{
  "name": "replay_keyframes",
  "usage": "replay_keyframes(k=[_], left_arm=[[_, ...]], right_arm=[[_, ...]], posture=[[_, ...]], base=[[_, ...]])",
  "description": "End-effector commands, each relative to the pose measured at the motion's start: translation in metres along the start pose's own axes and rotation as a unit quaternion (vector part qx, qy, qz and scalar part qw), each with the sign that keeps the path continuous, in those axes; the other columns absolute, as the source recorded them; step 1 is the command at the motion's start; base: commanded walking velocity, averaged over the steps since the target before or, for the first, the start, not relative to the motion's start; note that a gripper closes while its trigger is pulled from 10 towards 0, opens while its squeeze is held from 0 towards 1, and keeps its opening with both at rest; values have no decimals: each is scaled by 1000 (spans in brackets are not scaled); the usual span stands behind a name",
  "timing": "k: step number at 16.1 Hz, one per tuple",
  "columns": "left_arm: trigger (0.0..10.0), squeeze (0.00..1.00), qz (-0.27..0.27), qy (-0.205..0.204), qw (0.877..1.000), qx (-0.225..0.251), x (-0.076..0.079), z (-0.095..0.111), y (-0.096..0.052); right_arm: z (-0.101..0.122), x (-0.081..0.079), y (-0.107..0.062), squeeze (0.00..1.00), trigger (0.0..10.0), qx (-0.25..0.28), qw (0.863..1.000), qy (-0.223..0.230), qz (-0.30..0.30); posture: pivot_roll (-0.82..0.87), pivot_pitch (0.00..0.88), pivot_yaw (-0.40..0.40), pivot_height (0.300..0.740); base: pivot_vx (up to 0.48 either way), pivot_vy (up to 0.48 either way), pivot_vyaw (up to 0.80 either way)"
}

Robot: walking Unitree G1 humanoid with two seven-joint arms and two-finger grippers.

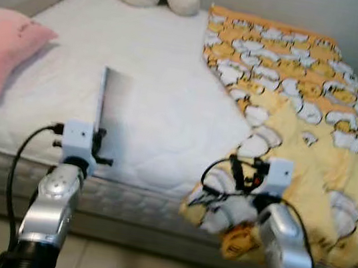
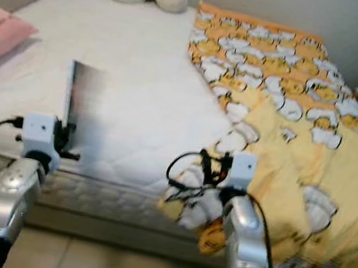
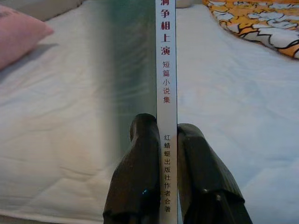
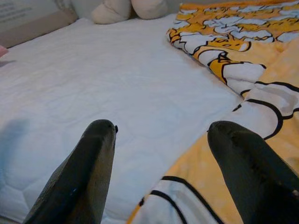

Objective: Clean up the room

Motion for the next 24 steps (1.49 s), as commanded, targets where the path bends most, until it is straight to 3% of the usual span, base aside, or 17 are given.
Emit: replay_keyframes(k=[1,7,10,12,14,16,19,24], left_arm=[[10000,0,-23,-3,999,26,14,12,4],[10000,0,-25,3,1000,18,10,5,-1],[10000,0,-55,49,997,-8,12,-8,-20],[10000,0,-70,52,996,-25,14,-15,-37],[10000,0,-88,43,995,11,26,-1,-40],[10000,0,-106,35,992,56,40,19,-35],[10000,0,-83,14,995,53,36,21,-26],[10000,0,-66,-3,997,49,36,21,-18]], right_arm=[[-3,8,-3,0,10000,-5,1000,-6,-10],[-2,11,-9,0,10000,2,999,-24,-29],[-8,0,-32,0,10000,-14,997,-73,-18],[-16,-7,-55,0,10000,-30,996,-82,-5],[-7,-7,-65,0,10000,-5,994,-112,-11],[9,7,-64,0,10000,45,987,-130,-81],[2,35,-52,0,10000,15,983,-66,-169],[5,36,-35,0,10000,16,984,-61,-166]], posture=[[11,0,-31,740],[15,0,-34,740],[13,0,-33,740],[17,0,-34,740],[17,0,-40,740],[14,0,-40,740],[9,0,-41,740],[9,0,-46,740]], base=[[0,480,0],[0,480,0],[0,320,0],[0,0,0],[0,0,0],[225,0,0],[445,0,0],[442,0,0]])
Point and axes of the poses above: a point about 5 cm out from each wrist's last joint towards the gripper, its own y axis pointing out of the wrist towards the gripper, its own z axis along the axis of the wrist's last joint, x = y × z, the point moved 3 cm from there along y, pointing out of the wrist towards the gripper, and after that the axes turned 11 degrees about -y, right-handed, at the moved point
